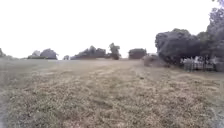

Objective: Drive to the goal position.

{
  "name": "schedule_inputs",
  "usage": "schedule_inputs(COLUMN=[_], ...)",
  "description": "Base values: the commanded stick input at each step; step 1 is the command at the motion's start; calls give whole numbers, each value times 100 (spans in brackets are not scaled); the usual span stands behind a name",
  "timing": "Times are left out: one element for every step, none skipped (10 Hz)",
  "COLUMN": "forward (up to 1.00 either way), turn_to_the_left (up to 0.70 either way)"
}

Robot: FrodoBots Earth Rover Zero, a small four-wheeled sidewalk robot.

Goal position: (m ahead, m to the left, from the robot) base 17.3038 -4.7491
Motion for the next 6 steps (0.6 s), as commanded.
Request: schedule_inputs(forward=[4,4,4,4,4,4], turn_to_the_left=[0,0,0,0,0,0])
